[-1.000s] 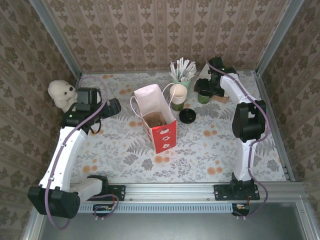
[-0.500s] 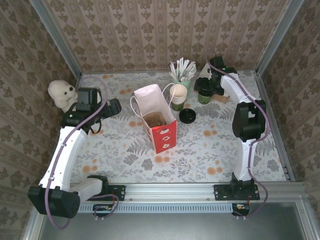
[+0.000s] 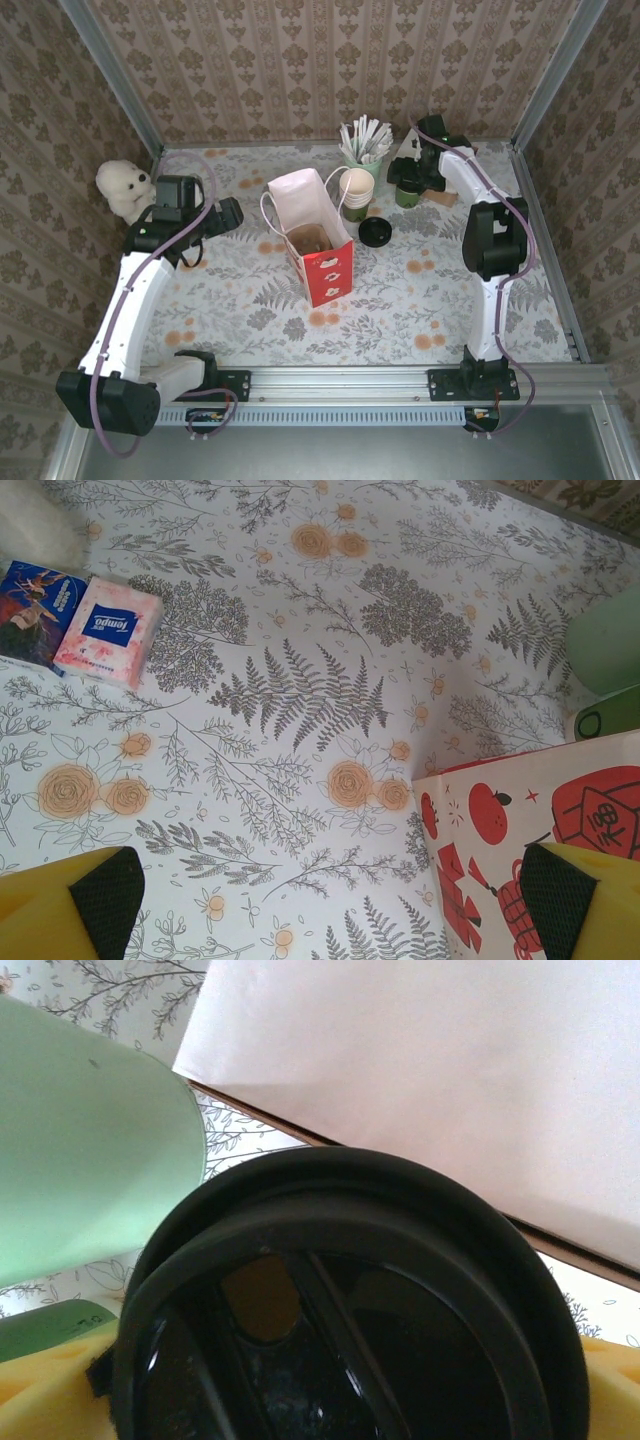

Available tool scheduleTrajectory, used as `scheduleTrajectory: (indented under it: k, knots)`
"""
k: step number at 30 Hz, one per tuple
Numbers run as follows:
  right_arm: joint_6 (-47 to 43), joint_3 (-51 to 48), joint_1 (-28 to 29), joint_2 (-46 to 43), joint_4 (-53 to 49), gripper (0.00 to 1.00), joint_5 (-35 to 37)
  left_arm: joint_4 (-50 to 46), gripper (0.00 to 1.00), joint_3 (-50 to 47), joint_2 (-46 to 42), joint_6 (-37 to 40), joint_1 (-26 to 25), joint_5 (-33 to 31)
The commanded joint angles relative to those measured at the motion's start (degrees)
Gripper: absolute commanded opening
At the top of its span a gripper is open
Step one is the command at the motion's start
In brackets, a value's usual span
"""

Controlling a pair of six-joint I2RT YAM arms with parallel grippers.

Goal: Pack the takeout coffee

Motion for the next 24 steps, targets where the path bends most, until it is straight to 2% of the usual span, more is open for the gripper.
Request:
scheduleTrajectory:
  k: [1, 4, 8, 12, 17, 24]
  knots:
    - [-0.7, 1.6, -0.3, 0.1, -1.4, 0.92, 0.7, -0.5, 1.0, -0.6, 0.6, 0.9, 0.4, 0.6]
    - [-0.3, -0.3, -0.2, -2.1, -0.9, 0.87, 1.0, -0.4, 1.0, -0.5, 0.9, 0.9, 0.4, 1.0]
    - [0.5, -6.2, -0.2, -7.7, 0.3, 0.86, 2.5, 0.3, 1.0, -0.4, 1.0, 0.7, 0.4, 2.4]
    - [2.1, -15.9, -0.1, -15.9, 2.0, 0.86, 2.6, 4.2, 1.0, -1.0, 0.4, 1.1, 0.4, 8.1]
    - [5.2, -30.5, 0.5, -27.7, 4.9, 0.85, 2.0, 8.4, 1.0, -1.2, -0.4, 1.3, 0.3, 12.2]
    - [7.7, -45.7, 6.8, -41.7, 5.2, 0.84, 0.3, 9.9, 1.0, 1.9, -1.1, 2.4, 0.3, 15.4]
